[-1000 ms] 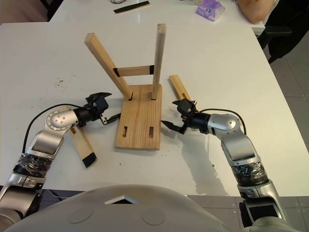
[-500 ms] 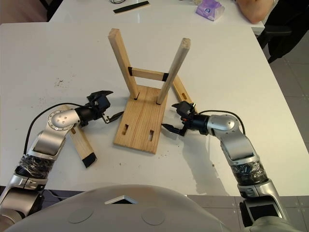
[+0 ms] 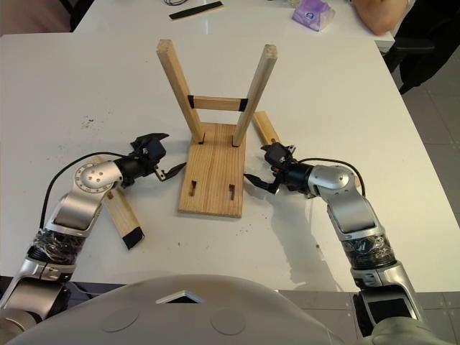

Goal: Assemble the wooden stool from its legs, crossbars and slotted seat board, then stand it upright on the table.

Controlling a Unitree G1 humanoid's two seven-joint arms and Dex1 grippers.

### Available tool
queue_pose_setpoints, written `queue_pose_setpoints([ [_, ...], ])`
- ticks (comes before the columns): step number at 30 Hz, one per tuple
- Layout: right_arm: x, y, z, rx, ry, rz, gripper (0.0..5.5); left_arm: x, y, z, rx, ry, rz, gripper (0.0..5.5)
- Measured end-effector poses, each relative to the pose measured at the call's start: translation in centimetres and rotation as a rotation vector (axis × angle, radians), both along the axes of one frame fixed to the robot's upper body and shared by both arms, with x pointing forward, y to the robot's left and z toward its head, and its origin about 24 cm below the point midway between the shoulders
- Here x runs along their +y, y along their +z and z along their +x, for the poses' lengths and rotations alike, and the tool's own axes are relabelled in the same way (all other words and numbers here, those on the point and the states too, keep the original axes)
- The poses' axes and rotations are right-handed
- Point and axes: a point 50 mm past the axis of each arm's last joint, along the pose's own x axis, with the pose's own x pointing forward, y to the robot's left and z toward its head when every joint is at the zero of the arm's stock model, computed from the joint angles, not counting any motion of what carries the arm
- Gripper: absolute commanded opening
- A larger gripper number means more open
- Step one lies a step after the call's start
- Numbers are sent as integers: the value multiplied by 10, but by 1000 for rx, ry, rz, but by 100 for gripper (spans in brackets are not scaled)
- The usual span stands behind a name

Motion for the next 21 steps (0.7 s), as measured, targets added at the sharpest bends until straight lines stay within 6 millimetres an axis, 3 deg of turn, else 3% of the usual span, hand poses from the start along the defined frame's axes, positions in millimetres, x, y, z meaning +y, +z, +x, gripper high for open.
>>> queue_pose_setpoints([
  [6, -1, 19, 10, -145, 54, -69, 481, -1, 20, -5, -65, -110, 37, 480],
  [9, -8, 36, 16, -219, 48, -99, 481, 11, 25, -8, -58, -153, 117, 480],
  [13, -13, 61, 7, -255, 79, -25, 481, 20, 26, -9, -50, -151, 154, 480],
  [15, -33, 65, -7, -207, 65, -14, 481, 23, 26, -9, -49, -136, 153, 480],
  [18, -87, 75, -28, -75, 50, -90, 481, 26, 28, -13, -56, -101, 136, 480],
  [19, -108, 82, -30, -27, 50, -130, 481, 26, 26, -17, -53, -90, 128, 480],
  [21, -132, 94, -28, 25, 49, -170, 481, 26, 22, -20, -43, -68, 115, 480],
])
